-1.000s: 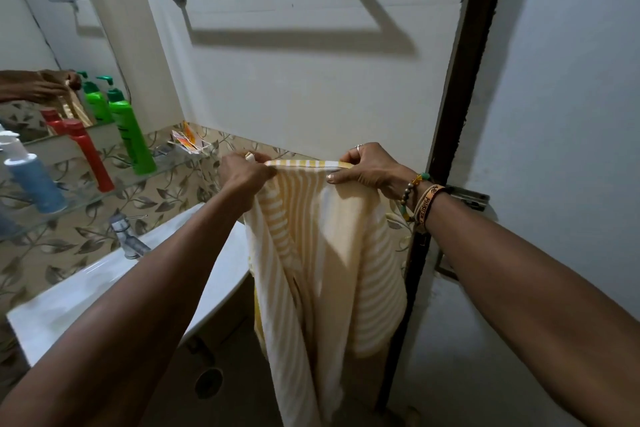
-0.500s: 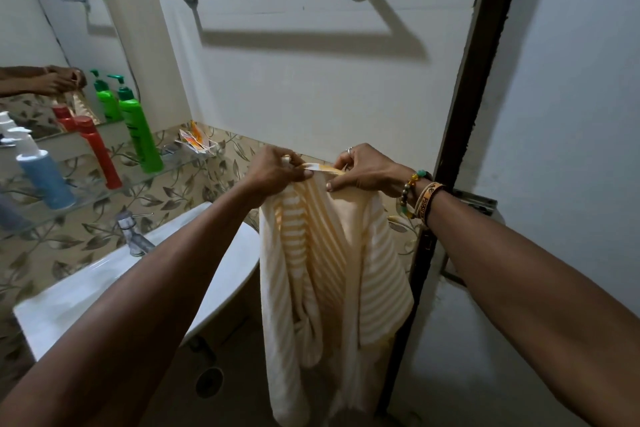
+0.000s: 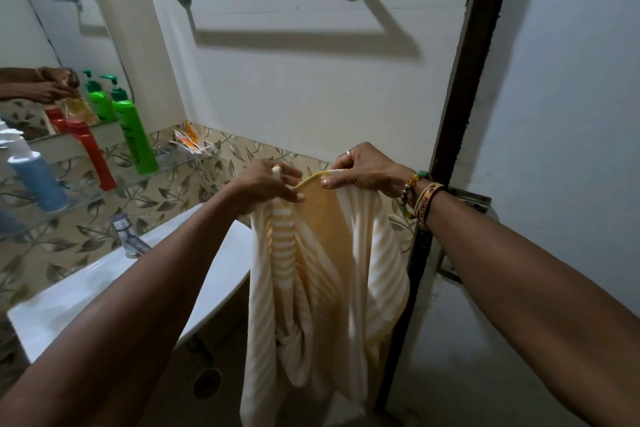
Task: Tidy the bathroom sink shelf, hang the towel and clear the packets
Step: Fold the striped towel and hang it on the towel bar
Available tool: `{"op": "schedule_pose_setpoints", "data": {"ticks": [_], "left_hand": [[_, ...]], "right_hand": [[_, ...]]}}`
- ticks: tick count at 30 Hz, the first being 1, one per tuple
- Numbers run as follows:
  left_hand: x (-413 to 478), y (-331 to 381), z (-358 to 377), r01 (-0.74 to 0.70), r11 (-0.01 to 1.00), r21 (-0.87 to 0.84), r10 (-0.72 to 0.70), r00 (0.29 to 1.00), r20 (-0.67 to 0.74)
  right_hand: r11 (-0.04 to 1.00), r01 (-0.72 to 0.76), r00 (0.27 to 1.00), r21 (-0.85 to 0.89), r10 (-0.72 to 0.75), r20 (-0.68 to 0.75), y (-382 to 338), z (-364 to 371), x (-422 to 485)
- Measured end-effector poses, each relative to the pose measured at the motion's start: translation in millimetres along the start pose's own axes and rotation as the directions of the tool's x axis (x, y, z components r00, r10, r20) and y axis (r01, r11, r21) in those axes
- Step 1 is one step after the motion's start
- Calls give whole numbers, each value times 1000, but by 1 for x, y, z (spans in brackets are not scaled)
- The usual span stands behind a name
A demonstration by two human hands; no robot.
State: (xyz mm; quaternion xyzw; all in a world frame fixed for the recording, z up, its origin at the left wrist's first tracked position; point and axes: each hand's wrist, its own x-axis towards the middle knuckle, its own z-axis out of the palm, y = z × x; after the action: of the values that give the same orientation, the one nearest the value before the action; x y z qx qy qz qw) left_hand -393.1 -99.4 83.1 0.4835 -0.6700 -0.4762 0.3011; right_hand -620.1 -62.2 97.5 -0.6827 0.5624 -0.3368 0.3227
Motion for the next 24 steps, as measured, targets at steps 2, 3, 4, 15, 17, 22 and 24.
{"op": "schedule_pose_setpoints", "data": {"ticks": [2,3,4,15,17,22,24], "left_hand": [[-1,5,8,-68,998,-2,68,993,93],[-2,8,12,-104,994,23,100,988,119],[-3,9,15,-136,989,63,127,983,129],[2,0,2,-78,991,111,111,934,-340],[3,-3,3,-57,995,83,84,930,-357],[-3,2,7,-40,997,69,49,990,-132],[-6,6,9,-104,994,38,103,994,36]], "right_hand": [[992,38,998,-117,-33,45,-8,6,2],[985,54,997,-164,-45,62,-11,9,4],[978,65,996,-199,-53,66,-13,11,5],[967,-63,998,-249,68,12,8,-4,-2],[973,-71,997,-221,75,10,9,-6,-6],[978,0,1000,-207,2,9,-7,-1,-6],[967,33,999,-252,-28,25,-15,1,-4]]}}
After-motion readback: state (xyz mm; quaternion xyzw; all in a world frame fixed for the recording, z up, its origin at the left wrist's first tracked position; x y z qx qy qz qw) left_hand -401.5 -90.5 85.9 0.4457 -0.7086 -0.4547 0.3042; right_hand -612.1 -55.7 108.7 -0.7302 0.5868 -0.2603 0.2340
